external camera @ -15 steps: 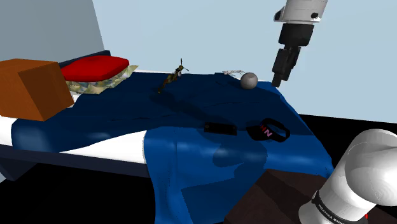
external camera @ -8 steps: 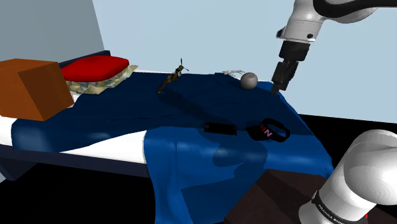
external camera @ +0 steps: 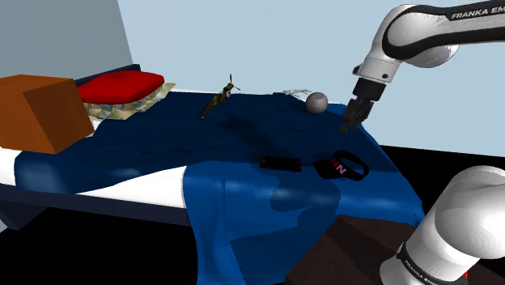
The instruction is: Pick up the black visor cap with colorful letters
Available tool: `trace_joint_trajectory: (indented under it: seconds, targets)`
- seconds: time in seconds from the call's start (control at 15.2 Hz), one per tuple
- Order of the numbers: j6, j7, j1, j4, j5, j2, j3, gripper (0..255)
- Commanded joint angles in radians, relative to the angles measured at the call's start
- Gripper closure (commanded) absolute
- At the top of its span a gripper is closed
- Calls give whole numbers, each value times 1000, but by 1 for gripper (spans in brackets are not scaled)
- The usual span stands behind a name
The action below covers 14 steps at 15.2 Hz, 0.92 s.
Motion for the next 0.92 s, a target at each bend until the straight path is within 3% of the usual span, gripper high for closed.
trace_joint_trajectory:
  seconds: [0.0,0.46,0.86]
  targets:
    - [65,-45,-11,-25,3,41,-56,0]
    - [268,-219,-3,-68,73,232,-252,0]
    - [397,-438,75,-43,249,464,-437,0]
